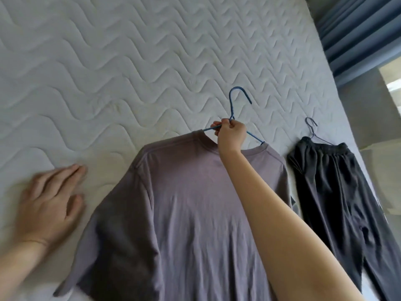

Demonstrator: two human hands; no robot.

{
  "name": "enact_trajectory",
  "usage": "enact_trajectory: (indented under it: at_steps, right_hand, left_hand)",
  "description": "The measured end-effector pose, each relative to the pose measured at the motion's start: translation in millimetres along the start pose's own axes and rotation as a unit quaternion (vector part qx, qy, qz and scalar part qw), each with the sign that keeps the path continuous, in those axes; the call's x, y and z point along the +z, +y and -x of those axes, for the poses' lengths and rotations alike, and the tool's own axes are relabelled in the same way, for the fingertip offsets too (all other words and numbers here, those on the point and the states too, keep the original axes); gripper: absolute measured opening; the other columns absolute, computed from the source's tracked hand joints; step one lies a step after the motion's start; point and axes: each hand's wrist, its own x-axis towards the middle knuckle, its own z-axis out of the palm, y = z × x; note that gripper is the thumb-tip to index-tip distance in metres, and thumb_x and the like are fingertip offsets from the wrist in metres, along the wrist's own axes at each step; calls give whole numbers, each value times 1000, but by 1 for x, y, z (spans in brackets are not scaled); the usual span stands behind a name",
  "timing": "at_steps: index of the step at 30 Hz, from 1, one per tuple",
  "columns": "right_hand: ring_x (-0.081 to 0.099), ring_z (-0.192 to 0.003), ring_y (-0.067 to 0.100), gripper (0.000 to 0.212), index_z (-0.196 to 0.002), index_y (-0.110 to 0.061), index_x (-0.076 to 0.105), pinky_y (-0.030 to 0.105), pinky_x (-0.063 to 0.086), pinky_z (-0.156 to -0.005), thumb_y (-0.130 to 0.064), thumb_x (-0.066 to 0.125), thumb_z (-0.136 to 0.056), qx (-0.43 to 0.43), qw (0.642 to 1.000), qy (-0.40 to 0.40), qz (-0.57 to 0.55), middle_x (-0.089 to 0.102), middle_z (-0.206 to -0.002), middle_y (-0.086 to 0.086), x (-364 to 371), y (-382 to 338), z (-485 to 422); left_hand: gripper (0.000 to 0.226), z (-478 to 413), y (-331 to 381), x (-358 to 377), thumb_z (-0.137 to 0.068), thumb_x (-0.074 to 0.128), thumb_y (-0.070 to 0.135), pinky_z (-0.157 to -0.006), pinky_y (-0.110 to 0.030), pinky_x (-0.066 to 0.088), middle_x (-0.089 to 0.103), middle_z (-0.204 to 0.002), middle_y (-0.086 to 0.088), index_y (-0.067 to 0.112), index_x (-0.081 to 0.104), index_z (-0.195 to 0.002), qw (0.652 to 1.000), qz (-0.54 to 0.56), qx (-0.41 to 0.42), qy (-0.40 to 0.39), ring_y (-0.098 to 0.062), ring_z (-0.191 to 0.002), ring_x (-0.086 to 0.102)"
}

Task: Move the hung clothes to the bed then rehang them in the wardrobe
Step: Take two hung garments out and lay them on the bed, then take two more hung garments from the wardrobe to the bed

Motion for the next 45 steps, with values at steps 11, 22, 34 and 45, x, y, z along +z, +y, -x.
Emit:
enact_trajectory:
  at_steps: [11, 22, 34, 45]
  right_hand:
    - [65, -96, 28, 30, -118, 8, 56, 19, 48, -61, -6, 36, -100, 15, 990, -23, 136, 64, -116, 21, 62, 7, -54]
    - [57, -108, 40, 35, -123, 2, 54, 40, 45, -81, -14, 34, -99, -82, 947, -81, 300, 58, -118, 23, 41, 10, -36]
    - [66, -92, 19, 20, -107, -16, 61, 27, 50, -82, -23, 47, -96, -113, 985, -130, 4, 67, -95, 2, -151, -62, 229]
    - [68, -92, 24, 23, -104, -14, 64, 44, 53, -84, -16, 41, -102, -21, 955, -294, -34, 70, -96, 9, -400, -67, 519]
  left_hand:
    - [51, 5, -1, 6, -87, 45, 29, -102, -53, 41, 64, -129, -9, 12, 61, -132, 993, -67, 37, 95, -32, -112, 53]
    - [59, 6, 1, 4, -74, 51, 27, -99, -43, 44, 63, -130, 4, 22, 62, -132, 993, -63, 9, 99, -22, -114, 53]
    - [28, 74, 95, -222, -98, 50, 20, -92, -21, 42, 69, -119, -2, 12, 66, -120, 954, 248, -171, -4, -15, -110, 63]
    - [26, 414, 254, -423, -92, 45, 44, -94, -25, 49, 66, -113, 13, 37, 60, -112, 921, 310, -235, -19, -2, -109, 60]
